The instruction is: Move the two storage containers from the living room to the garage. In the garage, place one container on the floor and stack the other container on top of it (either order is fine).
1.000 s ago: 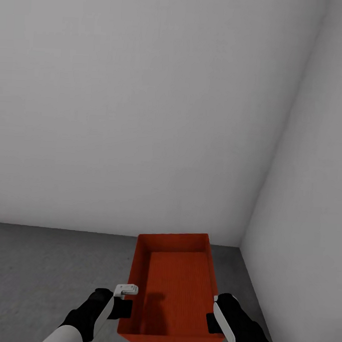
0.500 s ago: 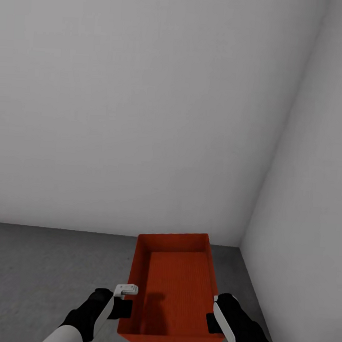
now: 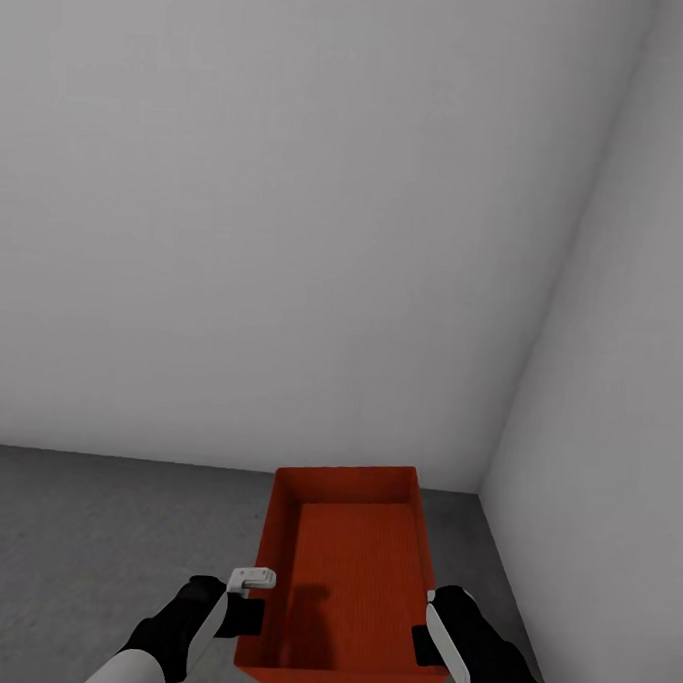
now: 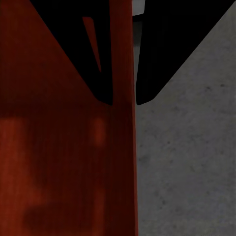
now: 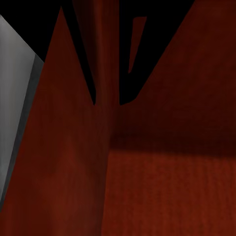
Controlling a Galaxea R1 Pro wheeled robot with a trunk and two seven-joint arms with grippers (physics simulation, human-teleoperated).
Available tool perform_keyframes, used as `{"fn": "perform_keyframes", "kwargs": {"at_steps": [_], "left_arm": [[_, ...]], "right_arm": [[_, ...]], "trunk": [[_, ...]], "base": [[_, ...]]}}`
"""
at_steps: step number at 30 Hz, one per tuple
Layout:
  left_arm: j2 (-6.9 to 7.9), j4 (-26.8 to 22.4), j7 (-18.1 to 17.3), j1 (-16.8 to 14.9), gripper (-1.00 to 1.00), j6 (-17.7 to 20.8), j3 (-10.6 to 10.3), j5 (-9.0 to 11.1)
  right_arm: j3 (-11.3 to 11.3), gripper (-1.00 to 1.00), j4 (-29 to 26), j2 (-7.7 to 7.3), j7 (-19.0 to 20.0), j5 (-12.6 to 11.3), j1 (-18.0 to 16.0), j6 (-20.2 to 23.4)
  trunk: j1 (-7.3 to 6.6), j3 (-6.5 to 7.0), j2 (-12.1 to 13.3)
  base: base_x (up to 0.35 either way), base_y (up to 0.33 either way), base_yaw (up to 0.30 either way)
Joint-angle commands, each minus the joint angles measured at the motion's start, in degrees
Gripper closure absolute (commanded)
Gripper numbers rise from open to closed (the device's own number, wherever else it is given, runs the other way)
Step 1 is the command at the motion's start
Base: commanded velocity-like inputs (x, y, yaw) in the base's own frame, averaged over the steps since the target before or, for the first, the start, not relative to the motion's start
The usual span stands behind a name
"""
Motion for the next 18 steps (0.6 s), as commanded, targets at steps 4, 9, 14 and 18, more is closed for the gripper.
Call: {"fn": "perform_keyframes", "kwargs": {"at_steps": [4,9,14,18], "left_arm": [[-0.10,-0.1,-0.1,0.0,1.00,0.4,-0.1,0.8],[-0.10,-0.1,-0.1,0.0,1.00,0.4,-0.1,0.7],[-0.10,-0.1,-0.1,0.0,1.00,0.4,0.0,0.8],[-0.11,-0.1,-0.2,0.0,1.00,0.4,0.0,0.7]], "right_arm": [[0.1,1.00,-0.1,0.83,-0.2,-3.8,-0.1,-0.5],[0.1,1.00,-0.1,0.83,-0.2,-3.8,-0.1,-0.5],[0.1,1.00,-0.1,0.83,-0.2,-3.8,-0.1,-0.5],[0.1,1.00,-0.1,0.83,-0.2,-3.8,-0.1,-0.5]], "trunk": [[0.00,-0.06,0.0],[0.00,-0.06,0.0],[0.66,-0.63,-1.2],[1.54,-1.41,-2.9]], "base": [[0.000,0.000,0.000],[0.000,0.000,0.000],[0.000,0.000,0.000],[0.000,0.000,0.000]]}}
